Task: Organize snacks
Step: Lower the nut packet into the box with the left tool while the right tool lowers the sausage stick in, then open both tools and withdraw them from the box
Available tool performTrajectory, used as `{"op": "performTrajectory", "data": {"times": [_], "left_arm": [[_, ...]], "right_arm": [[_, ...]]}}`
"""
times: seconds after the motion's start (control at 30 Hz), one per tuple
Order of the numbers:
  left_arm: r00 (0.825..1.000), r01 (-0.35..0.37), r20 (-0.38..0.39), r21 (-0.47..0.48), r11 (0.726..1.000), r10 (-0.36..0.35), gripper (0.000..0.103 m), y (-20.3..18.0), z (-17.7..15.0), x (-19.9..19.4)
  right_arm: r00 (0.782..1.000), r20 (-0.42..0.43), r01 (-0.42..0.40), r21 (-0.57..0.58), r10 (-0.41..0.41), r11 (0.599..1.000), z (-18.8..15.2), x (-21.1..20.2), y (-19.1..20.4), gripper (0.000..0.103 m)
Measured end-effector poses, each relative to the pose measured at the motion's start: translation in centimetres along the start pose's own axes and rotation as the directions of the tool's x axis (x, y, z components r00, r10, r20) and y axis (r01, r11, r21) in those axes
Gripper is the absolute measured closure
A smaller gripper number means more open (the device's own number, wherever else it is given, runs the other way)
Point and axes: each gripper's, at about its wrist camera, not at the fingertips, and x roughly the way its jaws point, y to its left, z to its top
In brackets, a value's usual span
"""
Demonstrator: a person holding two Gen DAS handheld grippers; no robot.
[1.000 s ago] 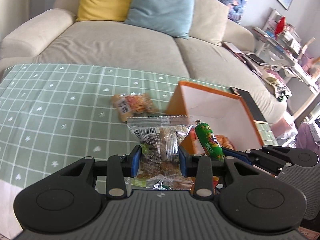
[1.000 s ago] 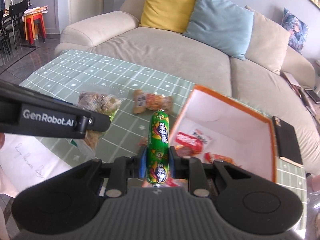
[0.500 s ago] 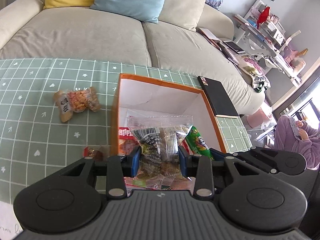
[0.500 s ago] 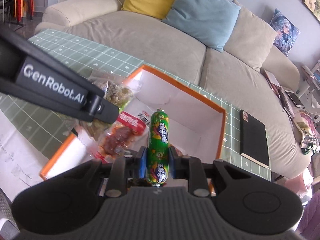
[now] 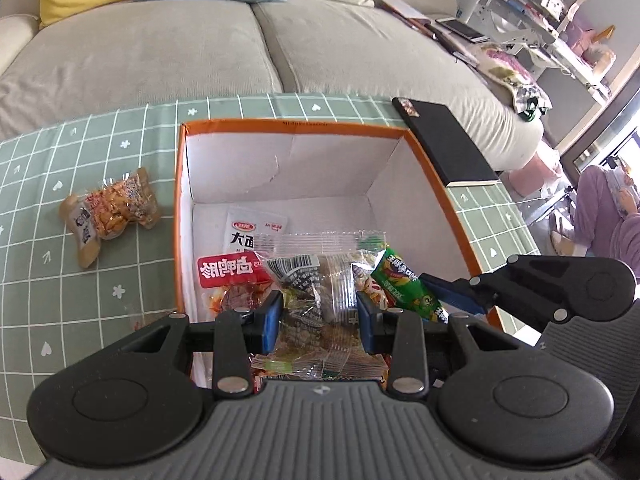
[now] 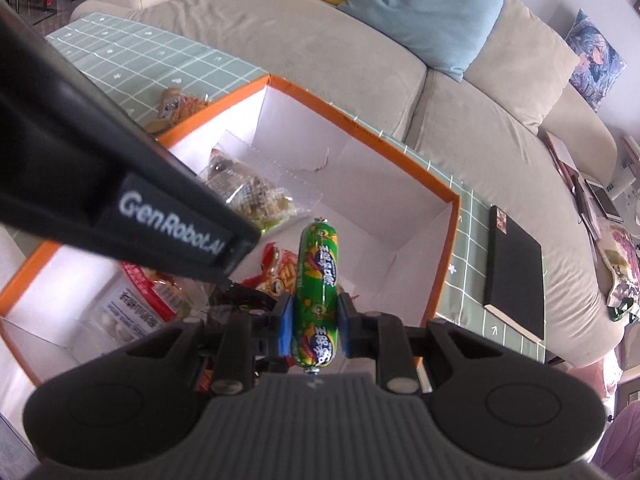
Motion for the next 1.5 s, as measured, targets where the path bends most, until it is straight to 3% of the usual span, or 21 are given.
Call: {"op": "performTrajectory", "data": {"times": [0.37,0.97,1.33,1.37,1.4,1.5], "left_arm": [[0.993,-0.100,-0.065,-0.047,0.994,0.097,0.060,0.3,0.7,2.8],[0.995,-0.052,-0.092,-0.124,0.991,0.041,0.055,1.3,1.6,3.6],[0.997,-0.006,-0.083,-0.106,0.994,-0.003,0.041,1.1,1.5,2.5],[0.997,-0.010,-0.080,-0.100,0.995,0.002,0.031,1.1,1.5,2.2],[0.997,-0.015,-0.071,-0.099,0.995,0.008,0.028,1.1,1.4,1.8],[0.999,0.006,-0.050,-0.124,0.992,-0.013,0.027,1.5,1.3,0.6]], "right_arm": [[1.000,-0.019,-0.019,-0.065,0.018,0.998,0.5,3.2,0.0,0.084],[0.996,-0.033,-0.086,-0.058,0.085,0.995,1.3,3.9,-0.4,0.083],[0.994,-0.074,-0.079,-0.025,0.077,0.997,2.5,3.8,-1.6,0.060],[0.994,-0.078,-0.084,-0.026,0.081,0.996,2.6,3.7,-1.7,0.055],[0.993,-0.081,-0.091,-0.027,0.088,0.996,2.8,3.5,-1.8,0.049],[0.993,-0.080,-0.093,-0.016,0.091,0.996,3.2,2.8,-2.3,0.035]]}}
